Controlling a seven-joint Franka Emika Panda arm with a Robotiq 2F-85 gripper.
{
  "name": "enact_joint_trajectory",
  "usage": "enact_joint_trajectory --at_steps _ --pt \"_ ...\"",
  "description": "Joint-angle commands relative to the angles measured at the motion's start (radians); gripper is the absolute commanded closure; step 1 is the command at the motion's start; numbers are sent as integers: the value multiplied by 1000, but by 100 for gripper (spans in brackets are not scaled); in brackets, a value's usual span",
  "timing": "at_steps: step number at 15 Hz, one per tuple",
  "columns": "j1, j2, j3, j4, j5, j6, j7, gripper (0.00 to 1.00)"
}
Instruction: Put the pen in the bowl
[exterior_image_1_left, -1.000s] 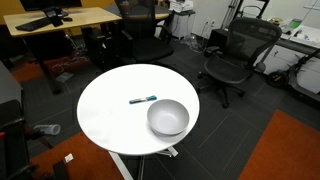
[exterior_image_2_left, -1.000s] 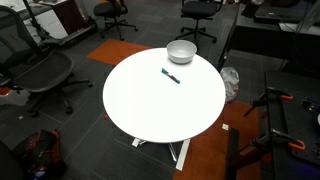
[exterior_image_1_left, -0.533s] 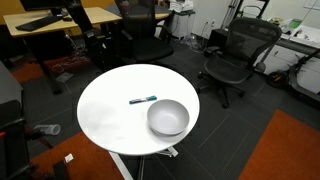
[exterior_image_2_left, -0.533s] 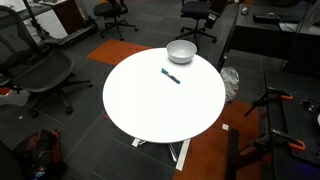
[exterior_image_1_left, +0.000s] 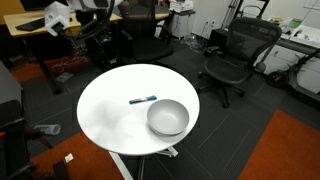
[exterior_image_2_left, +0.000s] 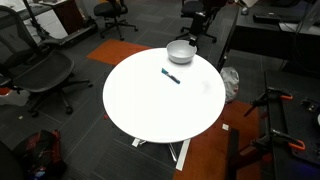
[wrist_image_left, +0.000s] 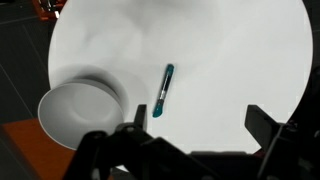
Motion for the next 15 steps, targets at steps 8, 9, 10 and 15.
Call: enact_joint_trajectory --at_steps 8,9,10,15 --pt "14 294 -18 188 32 47 131 0" --pt "15 317 -21 205 31 52 145 0" --pt "15 343 -23 226 40 56 152 0" --pt "18 463 -40 333 58 63 182 0"
